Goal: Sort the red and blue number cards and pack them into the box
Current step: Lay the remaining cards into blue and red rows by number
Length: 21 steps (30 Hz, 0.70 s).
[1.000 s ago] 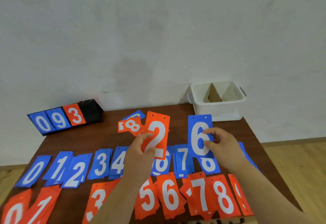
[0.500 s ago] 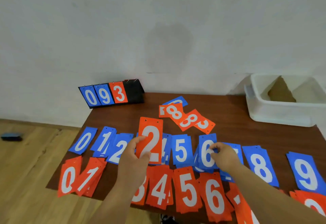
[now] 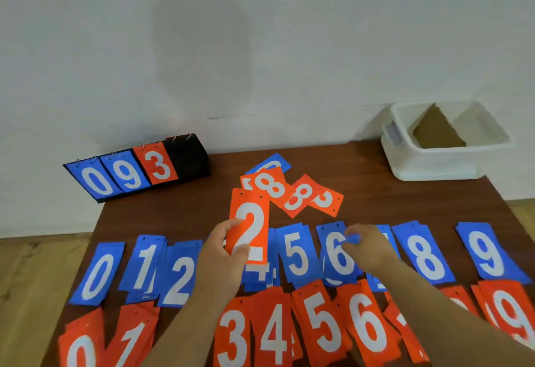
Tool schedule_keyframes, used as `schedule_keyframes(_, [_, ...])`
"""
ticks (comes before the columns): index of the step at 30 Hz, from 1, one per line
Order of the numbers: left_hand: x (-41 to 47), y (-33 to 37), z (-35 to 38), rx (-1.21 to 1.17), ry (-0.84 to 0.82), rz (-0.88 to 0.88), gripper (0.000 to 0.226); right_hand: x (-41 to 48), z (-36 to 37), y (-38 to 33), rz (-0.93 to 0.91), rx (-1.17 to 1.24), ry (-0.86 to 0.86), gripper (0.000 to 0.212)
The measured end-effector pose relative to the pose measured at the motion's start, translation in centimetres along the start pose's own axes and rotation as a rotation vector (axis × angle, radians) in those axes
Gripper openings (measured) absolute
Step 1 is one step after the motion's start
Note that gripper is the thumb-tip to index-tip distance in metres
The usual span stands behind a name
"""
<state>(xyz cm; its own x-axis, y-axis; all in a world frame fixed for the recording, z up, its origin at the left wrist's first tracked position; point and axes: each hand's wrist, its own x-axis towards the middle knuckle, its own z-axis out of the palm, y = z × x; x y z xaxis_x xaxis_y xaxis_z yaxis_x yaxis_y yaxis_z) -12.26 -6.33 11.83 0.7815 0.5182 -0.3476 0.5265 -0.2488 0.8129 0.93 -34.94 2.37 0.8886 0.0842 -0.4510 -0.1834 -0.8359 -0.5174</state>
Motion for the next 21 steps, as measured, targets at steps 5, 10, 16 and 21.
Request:
schedule_keyframes(5, [0.9, 1.1, 1.2, -0.052, -0.126, 0.032, 0.045, -3.6, -2.6, -5.6, -0.061, 0.462, -0.014, 0.011])
schedule_keyframes(10, [-0.3, 2.0, 2.8, -0.088, -0.212, 0.087, 0.048, -6.7, -3.2, -9.5, -0.172, 0.612, -0.25, 0.017])
schedule_keyframes(16, [-3.7, 1.8, 2.5, -0.07, -0.153, 0.108, 0.052, -7.5, -1.8, -10.8, -0.281, 0.571, -0.268, 0.016])
schedule_keyframes(21, [-8.0, -0.8, 0.8, -0.028, -0.018, 0.066, 0.038, -8.4, 1.0, -11.8, -0.403, 0.417, -0.313, 0.018])
